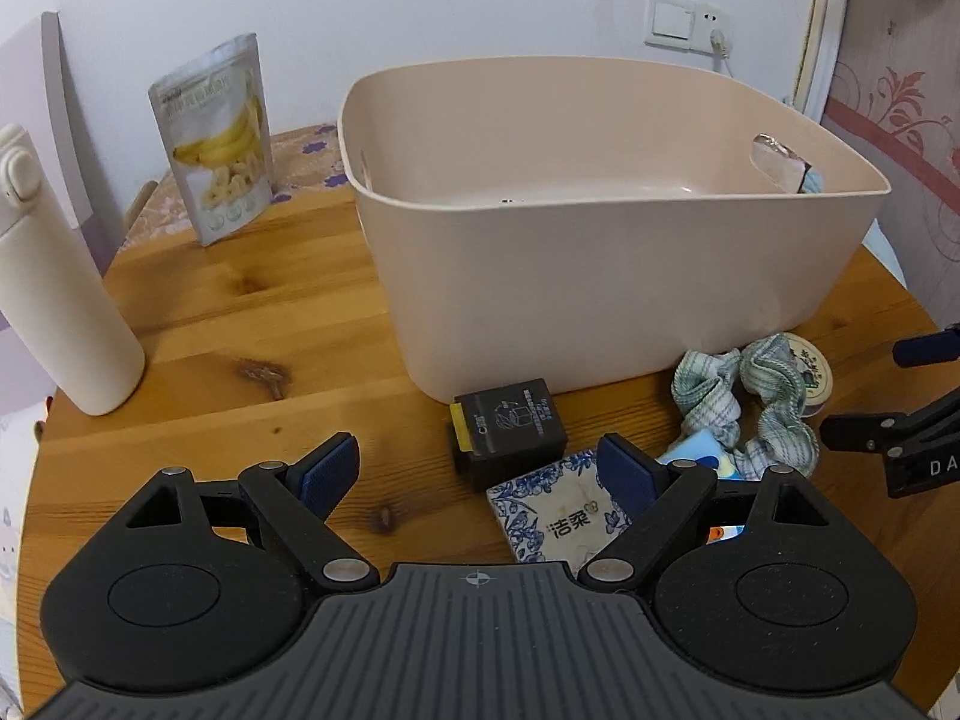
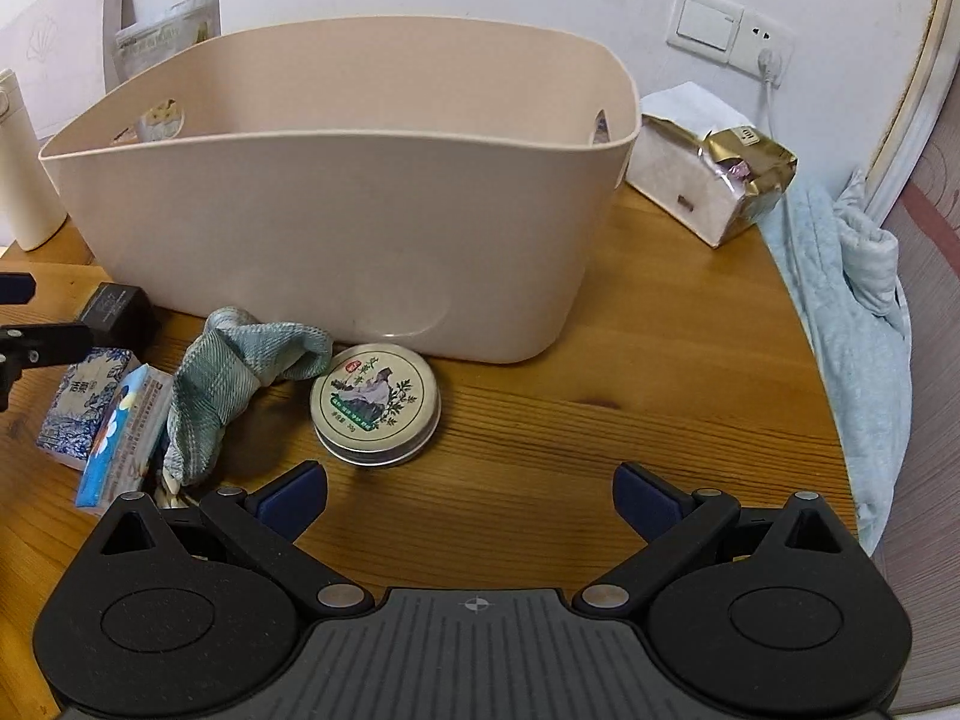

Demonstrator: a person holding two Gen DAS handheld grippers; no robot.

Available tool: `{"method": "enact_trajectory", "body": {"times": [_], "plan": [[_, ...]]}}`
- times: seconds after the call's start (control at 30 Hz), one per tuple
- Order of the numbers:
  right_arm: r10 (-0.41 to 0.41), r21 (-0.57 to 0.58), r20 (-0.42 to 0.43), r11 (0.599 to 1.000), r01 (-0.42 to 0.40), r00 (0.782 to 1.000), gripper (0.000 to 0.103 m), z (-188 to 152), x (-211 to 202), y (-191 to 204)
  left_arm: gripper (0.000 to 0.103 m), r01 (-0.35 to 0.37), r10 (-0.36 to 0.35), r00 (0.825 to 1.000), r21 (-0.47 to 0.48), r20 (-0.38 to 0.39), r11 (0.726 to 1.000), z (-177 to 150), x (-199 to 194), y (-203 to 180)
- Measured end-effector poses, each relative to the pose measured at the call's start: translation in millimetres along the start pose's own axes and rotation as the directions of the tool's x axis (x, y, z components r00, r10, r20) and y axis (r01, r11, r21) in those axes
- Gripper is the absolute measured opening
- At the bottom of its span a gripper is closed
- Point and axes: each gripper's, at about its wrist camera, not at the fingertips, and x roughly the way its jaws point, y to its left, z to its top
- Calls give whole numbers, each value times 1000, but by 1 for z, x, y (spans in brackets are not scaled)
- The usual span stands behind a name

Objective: Organize objects
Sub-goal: 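Move both tools back toward the black box and round tin, then grasp the black box with the left tool while the right tool grasps the round tin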

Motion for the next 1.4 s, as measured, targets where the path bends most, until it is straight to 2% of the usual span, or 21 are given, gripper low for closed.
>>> {"method": "enact_trajectory", "body": {"times": [0.4, 0.77, 0.9, 1.03, 1.2, 1.27, 1.4], "plan": [[14, -8, -18, 1000, -14, 1000, 103, -3, 17, 4, 88, 11, -13, 999, -55, -31, 998, 8, 29, 1], [68, -19, 52, 998, -68, 996, 103, -2, 23, 4, 88, -3, 0, 998, -50, -68, 999, 11, 49, 0], [68, -17, 60, 998, -67, 996, 103, -1, 23, 6, 89, -3, 1, 998, -35, -69, 999, 12, 51, 0], [61, -6, 71, 998, -61, 996, 103, 1, 25, 10, 95, 4, -6, 996, -30, -85, 1000, 14, 56, 4], [44, 15, 104, 999, -46, 994, 103, -1, 27, 13, 95, 11, -12, 997, -19, -73, 1000, 12, 56, 6], [38, 20, 110, 999, -40, 993, 103, -2, 26, 14, 92, 9, -10, 997, -21, -71, 1000, 11, 55, 6], [49, 15, 130, 999, -52, 990, 96, -6, 23, 16, 74, -7, 4, 998, -41, -64, 999, 11, 51, 9]]}}
